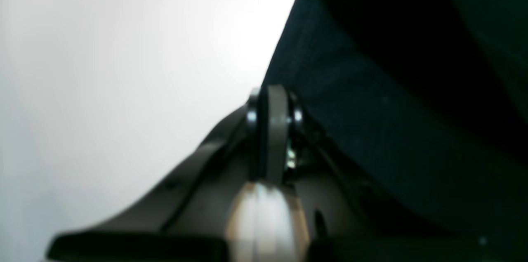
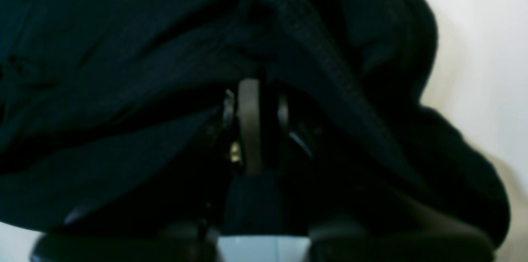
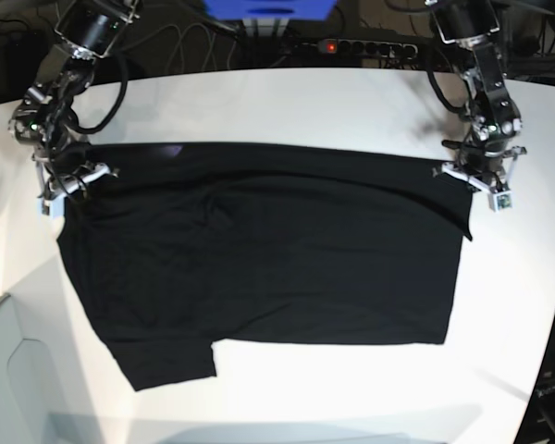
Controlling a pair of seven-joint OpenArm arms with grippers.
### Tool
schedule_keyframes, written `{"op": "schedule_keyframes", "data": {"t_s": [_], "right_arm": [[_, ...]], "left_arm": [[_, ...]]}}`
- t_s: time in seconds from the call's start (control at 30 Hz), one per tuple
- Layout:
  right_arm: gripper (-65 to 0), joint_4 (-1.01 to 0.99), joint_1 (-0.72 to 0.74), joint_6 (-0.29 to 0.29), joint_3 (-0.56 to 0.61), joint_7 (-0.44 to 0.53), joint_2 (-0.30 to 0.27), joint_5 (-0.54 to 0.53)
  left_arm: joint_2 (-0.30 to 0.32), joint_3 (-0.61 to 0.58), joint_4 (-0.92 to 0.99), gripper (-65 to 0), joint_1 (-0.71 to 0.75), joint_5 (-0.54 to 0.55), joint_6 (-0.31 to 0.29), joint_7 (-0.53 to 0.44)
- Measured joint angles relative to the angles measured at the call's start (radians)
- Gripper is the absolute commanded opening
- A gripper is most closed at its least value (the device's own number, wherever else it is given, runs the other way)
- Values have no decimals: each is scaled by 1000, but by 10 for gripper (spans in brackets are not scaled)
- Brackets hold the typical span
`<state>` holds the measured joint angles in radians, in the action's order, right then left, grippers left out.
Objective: Fold the T-shirt properly
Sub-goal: 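Hold both shoulder edges and drag the shirt back toward the robot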
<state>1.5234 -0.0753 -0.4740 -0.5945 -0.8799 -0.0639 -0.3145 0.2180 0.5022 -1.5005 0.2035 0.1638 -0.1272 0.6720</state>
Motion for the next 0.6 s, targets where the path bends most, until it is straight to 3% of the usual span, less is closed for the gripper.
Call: {"op": "schedule_keyframes", "data": {"t_s": [0.6], "right_arm": [[-610, 15, -95, 0, -7, 42, -28, -46]], "left_arm": [[-5, 0, -158, -624, 207, -2, 0, 8]]}}
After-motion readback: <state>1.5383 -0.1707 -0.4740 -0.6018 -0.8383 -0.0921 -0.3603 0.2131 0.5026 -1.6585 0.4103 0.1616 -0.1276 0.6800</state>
